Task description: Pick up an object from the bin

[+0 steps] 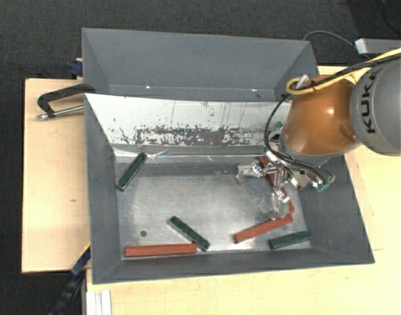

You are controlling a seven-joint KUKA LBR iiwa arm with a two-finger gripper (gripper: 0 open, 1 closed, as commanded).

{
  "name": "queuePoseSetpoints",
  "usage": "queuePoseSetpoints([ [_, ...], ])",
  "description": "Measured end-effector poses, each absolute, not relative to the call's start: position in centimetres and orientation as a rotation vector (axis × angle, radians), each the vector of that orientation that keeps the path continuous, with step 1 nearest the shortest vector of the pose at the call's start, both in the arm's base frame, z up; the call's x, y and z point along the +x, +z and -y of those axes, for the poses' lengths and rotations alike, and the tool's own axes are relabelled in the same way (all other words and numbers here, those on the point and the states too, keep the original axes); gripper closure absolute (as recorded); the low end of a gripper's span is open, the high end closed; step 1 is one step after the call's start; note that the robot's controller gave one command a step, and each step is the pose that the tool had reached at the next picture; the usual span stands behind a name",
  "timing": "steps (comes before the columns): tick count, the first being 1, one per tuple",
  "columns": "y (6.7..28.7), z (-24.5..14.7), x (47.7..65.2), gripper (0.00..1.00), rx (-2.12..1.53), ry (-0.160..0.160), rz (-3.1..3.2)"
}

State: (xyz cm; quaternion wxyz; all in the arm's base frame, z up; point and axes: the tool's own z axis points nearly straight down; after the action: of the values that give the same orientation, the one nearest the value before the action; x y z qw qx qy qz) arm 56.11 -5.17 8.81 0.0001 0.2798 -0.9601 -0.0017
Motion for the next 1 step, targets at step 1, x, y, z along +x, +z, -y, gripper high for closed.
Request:
queuePoseSetpoints([
  [1,9.78,5.19,54.29,0.00,1.124,0.001,2.936],
])
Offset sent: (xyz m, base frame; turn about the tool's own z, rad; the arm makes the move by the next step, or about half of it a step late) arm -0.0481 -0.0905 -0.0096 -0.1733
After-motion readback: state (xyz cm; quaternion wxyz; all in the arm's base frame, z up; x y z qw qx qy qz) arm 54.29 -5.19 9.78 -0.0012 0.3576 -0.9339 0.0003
